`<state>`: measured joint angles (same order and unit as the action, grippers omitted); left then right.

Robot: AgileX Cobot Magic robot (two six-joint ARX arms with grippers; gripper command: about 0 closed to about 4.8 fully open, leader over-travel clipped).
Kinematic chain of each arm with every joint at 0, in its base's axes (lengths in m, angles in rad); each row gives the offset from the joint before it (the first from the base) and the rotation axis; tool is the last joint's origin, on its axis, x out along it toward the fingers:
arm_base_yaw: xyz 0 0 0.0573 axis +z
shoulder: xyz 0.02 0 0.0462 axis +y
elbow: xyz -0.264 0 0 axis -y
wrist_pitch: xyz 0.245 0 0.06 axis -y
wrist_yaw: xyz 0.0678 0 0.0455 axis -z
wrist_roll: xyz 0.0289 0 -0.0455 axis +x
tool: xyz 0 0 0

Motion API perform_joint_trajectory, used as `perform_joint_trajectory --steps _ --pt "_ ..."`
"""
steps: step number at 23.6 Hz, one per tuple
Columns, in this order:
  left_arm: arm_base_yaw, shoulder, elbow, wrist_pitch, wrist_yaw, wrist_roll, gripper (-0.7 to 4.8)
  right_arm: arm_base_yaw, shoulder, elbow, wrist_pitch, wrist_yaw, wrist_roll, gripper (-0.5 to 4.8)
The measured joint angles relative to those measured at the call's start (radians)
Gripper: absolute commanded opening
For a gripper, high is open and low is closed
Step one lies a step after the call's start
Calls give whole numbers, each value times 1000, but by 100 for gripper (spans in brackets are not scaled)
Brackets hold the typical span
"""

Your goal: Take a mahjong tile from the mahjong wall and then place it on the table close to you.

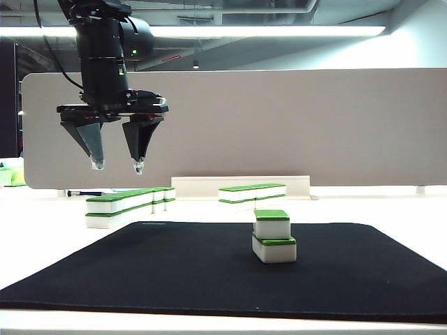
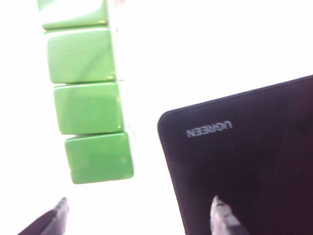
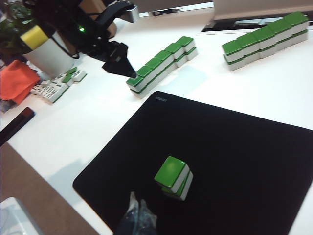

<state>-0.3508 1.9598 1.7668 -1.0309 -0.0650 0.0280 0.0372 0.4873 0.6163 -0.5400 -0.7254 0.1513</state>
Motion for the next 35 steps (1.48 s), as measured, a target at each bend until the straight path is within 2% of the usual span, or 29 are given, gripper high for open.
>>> perform_joint_trajectory --steps 10,18,32,34,35 --pt "36 12 0 109 -41 0 374 0 0 0 -18 -31 0 -1" --pt "75 63 -3 110 -44 0 373 0 0 0 -18 -31 0 -1" --pt "77 172 -3 66 -43 0 371 0 0 0 -18 -30 0 -1" --pt "77 182 -3 62 -43 0 350 0 0 0 -18 -30 0 -1" --pt "77 183 -3 61 -43 0 301 0 0 0 -18 -28 0 -1"
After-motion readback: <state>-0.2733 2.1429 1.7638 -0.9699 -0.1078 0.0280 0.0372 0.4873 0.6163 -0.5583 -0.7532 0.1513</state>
